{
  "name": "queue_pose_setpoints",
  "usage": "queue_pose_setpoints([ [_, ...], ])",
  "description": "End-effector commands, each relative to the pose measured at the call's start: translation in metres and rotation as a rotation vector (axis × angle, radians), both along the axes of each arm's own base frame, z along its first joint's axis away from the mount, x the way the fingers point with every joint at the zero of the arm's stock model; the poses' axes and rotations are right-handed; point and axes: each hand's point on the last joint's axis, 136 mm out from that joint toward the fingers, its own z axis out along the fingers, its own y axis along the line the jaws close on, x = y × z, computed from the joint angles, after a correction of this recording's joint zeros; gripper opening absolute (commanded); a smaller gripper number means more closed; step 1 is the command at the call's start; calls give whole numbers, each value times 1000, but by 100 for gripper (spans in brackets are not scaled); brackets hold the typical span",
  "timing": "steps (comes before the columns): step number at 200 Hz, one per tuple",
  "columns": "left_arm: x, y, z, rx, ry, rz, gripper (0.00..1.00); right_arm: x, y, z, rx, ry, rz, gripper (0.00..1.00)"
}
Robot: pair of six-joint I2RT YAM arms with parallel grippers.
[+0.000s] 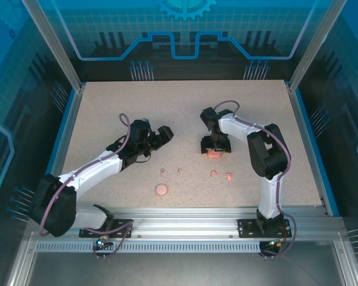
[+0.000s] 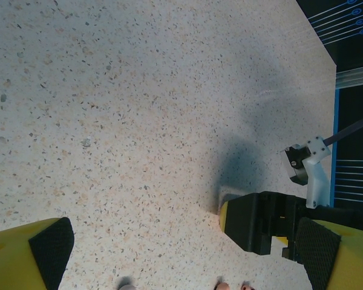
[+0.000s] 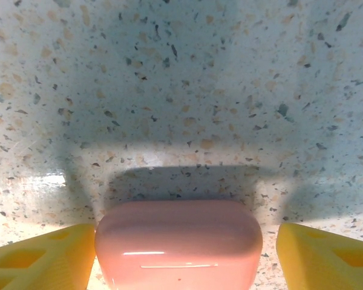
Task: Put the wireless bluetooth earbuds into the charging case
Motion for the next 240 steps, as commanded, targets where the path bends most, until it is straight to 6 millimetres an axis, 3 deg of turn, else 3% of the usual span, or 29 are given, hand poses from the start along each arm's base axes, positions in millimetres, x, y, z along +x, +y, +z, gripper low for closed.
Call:
queue_pose_setpoints([
  [1, 7, -11, 16, -38, -33, -19, 99, -2, 4, -4, 1, 14, -13, 78],
  [124, 8, -11, 20, -35, -46, -19, 99, -12, 3, -19, -1, 42, -43, 75],
  [171, 9, -14, 20, -38, -50, -35, 99, -12, 8, -22, 17, 49, -43, 63],
  [207, 11, -25, 20, -101, -47, -58, 99, -12, 19, -5, 97, 9, -90, 60],
  [240, 10, -32, 20, -142, -86, -75, 99, -2, 40, 27, 277, -71, -213, 59],
])
